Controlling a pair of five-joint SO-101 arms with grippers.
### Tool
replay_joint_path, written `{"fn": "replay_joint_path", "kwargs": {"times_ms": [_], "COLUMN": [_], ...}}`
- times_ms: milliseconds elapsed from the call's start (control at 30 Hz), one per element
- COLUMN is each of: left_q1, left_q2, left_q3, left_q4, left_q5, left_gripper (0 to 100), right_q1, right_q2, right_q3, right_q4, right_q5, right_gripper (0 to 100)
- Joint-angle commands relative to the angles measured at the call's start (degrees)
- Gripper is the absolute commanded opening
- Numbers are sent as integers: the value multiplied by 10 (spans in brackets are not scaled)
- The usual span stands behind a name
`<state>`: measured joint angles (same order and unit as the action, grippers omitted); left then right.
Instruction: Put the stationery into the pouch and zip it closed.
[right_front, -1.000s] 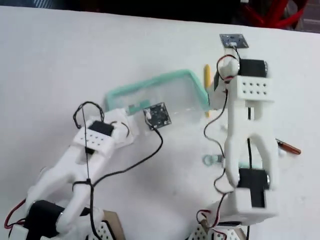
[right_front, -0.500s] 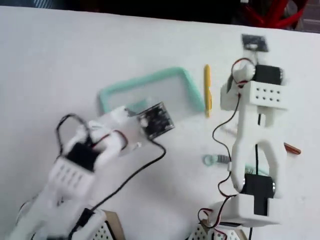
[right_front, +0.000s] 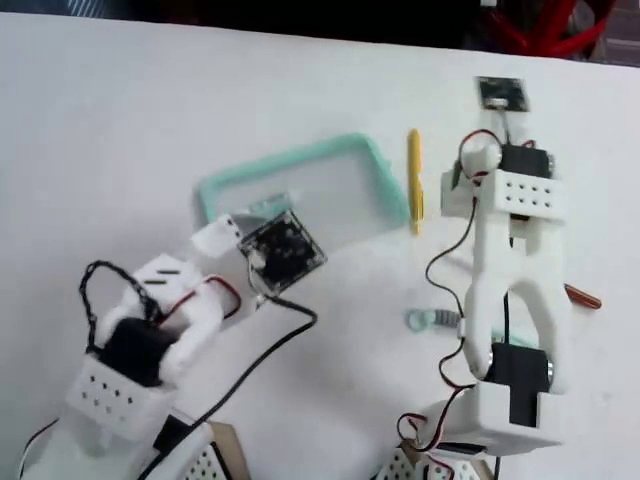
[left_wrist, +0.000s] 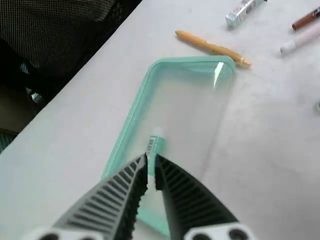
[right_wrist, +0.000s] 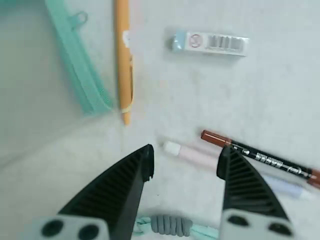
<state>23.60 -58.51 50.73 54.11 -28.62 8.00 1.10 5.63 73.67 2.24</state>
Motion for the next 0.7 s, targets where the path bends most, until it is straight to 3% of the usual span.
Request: {"fn": "replay_joint_path", "kwargs": {"times_ms": [0,267,533,667], "left_q1": [13,44,33,4], "left_q2": [90,386,611,705], "left_q3": [-37,-160,-248,-309], "left_q4": [-69,-191,-359,-351], "left_q5": [88,97,175,184], "left_gripper": [238,207,134,132], "right_q1": [7,6,4,4], "right_q2": [-4,-5,-4,-3], "right_q3": [29,151,160,162], "right_q4": [-35,-185,-196,-206], "right_q5": [-60,-64,-64,-63], "right_gripper": [208,208,208,208]}}
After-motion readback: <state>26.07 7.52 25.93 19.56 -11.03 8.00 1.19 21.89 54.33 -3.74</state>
